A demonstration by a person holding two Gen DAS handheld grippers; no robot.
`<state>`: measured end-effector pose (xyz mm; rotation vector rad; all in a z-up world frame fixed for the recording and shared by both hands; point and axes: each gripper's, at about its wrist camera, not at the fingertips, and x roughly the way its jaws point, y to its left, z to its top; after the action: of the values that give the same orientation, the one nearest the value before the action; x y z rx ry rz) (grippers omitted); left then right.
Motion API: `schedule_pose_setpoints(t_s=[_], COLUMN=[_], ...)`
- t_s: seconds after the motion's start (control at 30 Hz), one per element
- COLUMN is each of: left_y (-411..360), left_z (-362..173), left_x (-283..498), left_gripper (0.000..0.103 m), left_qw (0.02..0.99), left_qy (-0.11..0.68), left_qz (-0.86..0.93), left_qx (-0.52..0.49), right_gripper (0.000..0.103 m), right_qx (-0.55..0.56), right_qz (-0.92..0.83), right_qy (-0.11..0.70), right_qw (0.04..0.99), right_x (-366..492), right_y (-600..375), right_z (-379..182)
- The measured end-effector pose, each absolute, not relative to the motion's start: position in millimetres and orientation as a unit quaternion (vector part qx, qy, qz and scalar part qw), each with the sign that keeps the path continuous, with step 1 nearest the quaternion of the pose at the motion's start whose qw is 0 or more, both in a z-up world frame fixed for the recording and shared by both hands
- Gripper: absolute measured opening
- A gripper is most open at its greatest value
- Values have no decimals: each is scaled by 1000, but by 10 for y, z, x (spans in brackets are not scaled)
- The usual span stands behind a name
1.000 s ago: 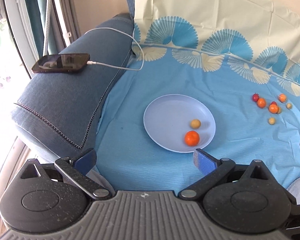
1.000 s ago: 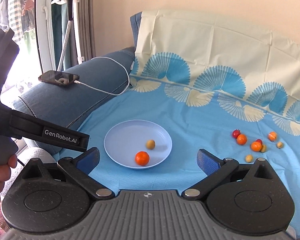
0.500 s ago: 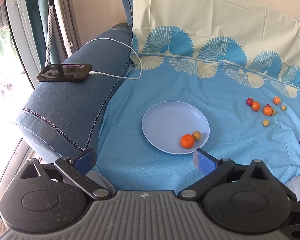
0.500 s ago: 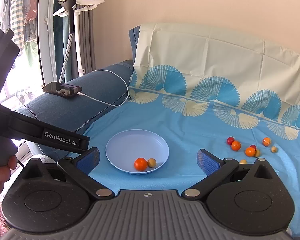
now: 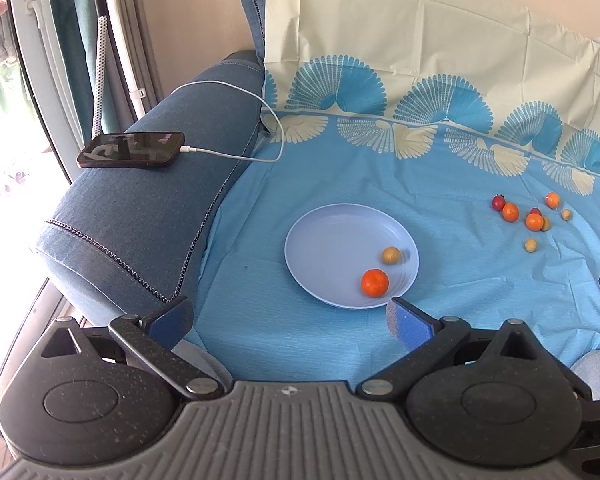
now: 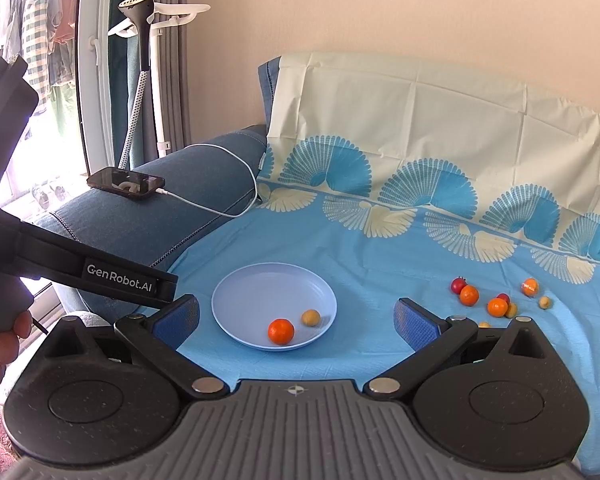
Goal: Organize fruits
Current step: 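Lift both open tools away from the plate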
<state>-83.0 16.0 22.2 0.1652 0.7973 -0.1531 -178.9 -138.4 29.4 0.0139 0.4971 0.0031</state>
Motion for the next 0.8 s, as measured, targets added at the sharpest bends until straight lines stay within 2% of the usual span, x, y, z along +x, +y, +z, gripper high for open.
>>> schedule_pose_setpoints(t_s=[0.8], left_y=[-63], left_z=[3], left_x=[-610], left_gripper=[103], left_qw=[894], left_qy=[427], left_qz=[-82], left_qx=[108], right_gripper=[102], right_qx=[36], right_qz=[-16], right_qy=[269], right_qw=[962], right_x=[-1685], right_y=[-1577], right_z=[153])
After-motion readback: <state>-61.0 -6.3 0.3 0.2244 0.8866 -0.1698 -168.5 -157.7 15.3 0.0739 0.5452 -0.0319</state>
